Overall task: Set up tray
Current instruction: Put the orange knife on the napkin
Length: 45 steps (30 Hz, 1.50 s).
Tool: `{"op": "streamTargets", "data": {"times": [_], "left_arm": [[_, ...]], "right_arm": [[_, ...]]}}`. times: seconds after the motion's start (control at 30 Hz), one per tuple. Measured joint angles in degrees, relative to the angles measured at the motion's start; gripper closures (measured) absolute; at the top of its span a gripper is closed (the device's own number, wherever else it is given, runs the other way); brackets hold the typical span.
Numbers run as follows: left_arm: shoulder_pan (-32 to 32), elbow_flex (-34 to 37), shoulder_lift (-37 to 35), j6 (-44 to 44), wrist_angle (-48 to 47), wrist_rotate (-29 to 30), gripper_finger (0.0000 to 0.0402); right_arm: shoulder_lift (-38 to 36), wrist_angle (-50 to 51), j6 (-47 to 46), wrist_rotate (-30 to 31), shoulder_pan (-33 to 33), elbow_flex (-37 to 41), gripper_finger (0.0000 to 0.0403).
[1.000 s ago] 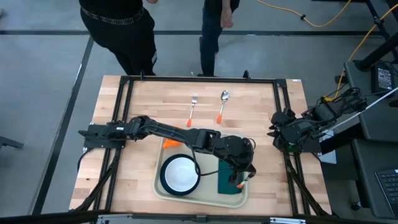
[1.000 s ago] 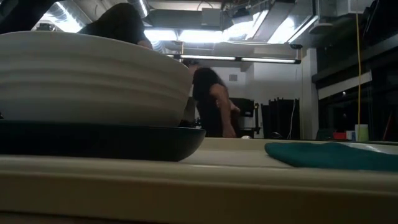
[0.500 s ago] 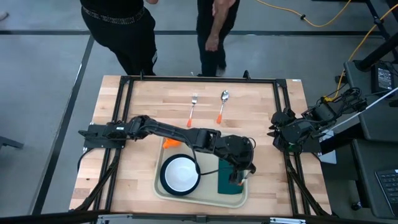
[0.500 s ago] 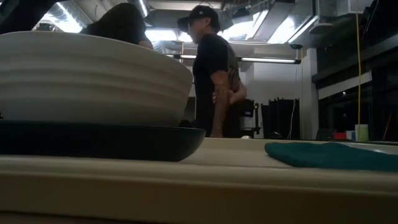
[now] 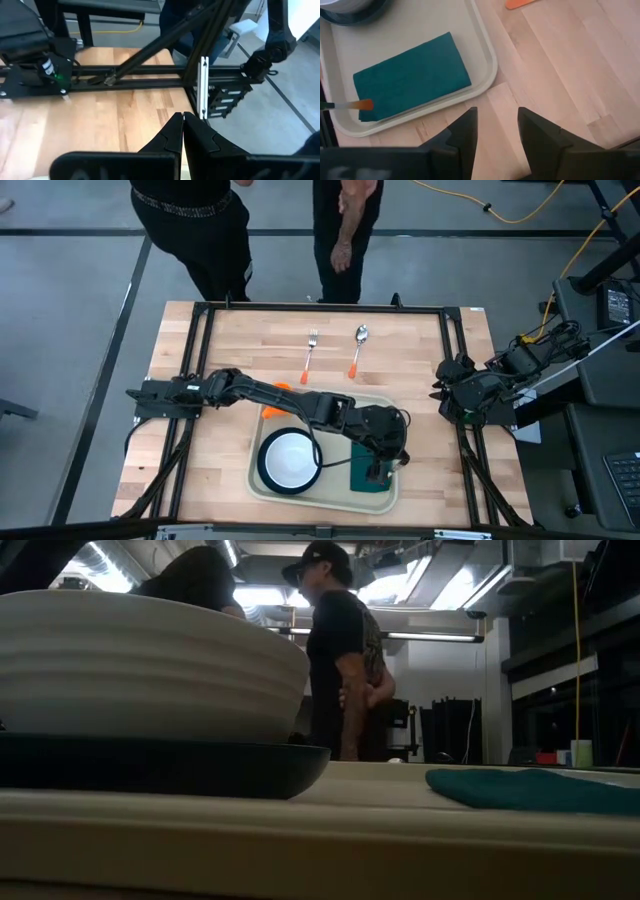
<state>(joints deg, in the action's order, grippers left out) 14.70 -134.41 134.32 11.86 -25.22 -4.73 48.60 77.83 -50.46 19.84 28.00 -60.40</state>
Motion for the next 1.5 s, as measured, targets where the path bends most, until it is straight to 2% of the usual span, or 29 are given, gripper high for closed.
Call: {"op": "streamTargets", "data": {"times": [0.73, 1.0, 1.5], "left_arm": [[0.3, 0.0, 0.7, 2.6, 1.4, 0.7, 0.0400], [0.6, 0.0, 2.9, 5.0, 4.6, -0.3, 0.0400], [-0.4, 0.0, 3.0, 4.1, 3.5, 4.3, 0.0400]], "right_arm": [[0.0, 0.0, 1.7, 0.0, 0.0, 0.0, 0.0258], [0.0, 0.1, 2.7, 0.0, 0.0, 0.0, 0.0258], [0.0, 0.0, 3.2, -0.4, 0.0, 0.0, 0.0258]]}}
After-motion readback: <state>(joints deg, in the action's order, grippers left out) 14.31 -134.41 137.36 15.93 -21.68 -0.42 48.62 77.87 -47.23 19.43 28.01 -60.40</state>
